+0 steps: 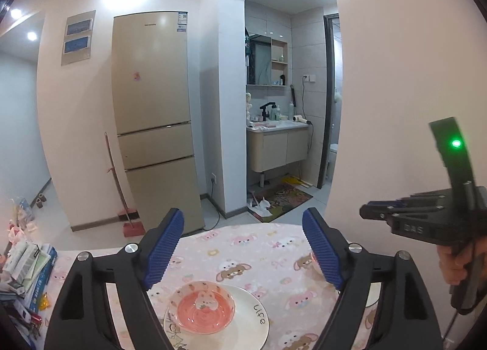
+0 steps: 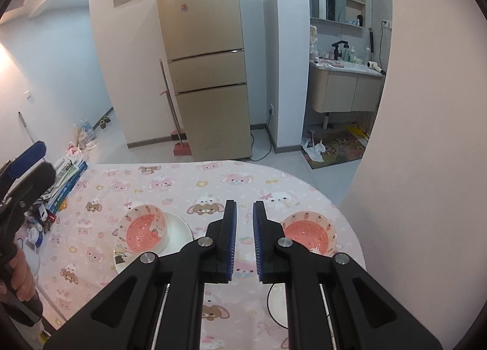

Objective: Organize plates and bowls
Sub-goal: 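Raise both grippers and move them toward the other pink bunny bowl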

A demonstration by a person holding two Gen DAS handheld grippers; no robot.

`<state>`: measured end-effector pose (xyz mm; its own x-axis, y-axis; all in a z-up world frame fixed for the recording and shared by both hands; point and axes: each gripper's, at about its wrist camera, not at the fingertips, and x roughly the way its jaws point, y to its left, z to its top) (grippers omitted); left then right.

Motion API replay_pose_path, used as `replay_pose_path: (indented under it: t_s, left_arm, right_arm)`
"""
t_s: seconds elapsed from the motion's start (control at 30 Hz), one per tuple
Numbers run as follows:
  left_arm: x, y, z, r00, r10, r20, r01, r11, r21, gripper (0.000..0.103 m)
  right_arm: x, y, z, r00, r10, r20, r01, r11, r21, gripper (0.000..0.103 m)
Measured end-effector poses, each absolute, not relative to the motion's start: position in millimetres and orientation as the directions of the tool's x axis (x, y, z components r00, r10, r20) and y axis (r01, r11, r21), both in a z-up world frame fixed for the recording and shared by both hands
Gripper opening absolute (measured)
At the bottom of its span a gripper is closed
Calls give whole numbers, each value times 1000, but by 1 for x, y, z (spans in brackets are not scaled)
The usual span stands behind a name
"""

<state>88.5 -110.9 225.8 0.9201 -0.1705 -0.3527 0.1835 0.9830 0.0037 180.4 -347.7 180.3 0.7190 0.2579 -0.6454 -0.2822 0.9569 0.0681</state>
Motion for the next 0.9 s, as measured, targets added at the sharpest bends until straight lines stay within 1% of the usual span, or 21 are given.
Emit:
replay_pose_path:
  t_s: [0.1, 0.2, 0.3, 0.43, 0.53, 0.67, 0.77, 0.8, 0.83, 0.9]
  left_arm:
    - [89, -114, 223, 929, -143, -342, 169, 984, 50, 82]
    - [88, -122, 219, 927, -155, -341, 188, 980, 64, 82]
    - [94, -129, 210, 918, -187, -351, 211, 977, 31, 83]
    - [108, -141, 197, 899, -217, -382, 237, 972, 6, 83]
    - [119, -151, 184, 878, -245, -412, 257, 966, -25, 86]
    - [140, -168, 166, 855, -250, -454, 264, 964, -35, 87]
    - [156, -176, 154, 856, -249, -453, 253, 966, -55, 89]
    - [160, -179, 150, 857, -247, -453, 248, 967, -57, 90]
    - [164, -182, 146, 857, -241, -456, 243, 968, -56, 93]
    - [175, -190, 135, 853, -227, -470, 237, 971, -40, 102]
  right_arm:
    - [175, -345, 184, 714, 279, -643, -299, 951, 80, 8]
    - [173, -343, 185, 717, 272, -642, -307, 950, 60, 8]
    - [175, -345, 180, 718, 274, -640, -300, 951, 70, 8]
    - [188, -356, 163, 703, 260, -663, -275, 958, 84, 8]
    - [199, -367, 147, 696, 223, -683, -246, 967, 65, 8]
    - [208, -378, 128, 695, 198, -692, -243, 969, 34, 11]
    - [218, -389, 111, 677, 200, -708, -235, 971, 49, 16]
    - [223, -393, 104, 669, 194, -717, -229, 972, 49, 23]
    - [227, -396, 99, 666, 182, -724, -220, 975, 43, 32]
    - [229, -401, 91, 669, 152, -727, -199, 980, 21, 39]
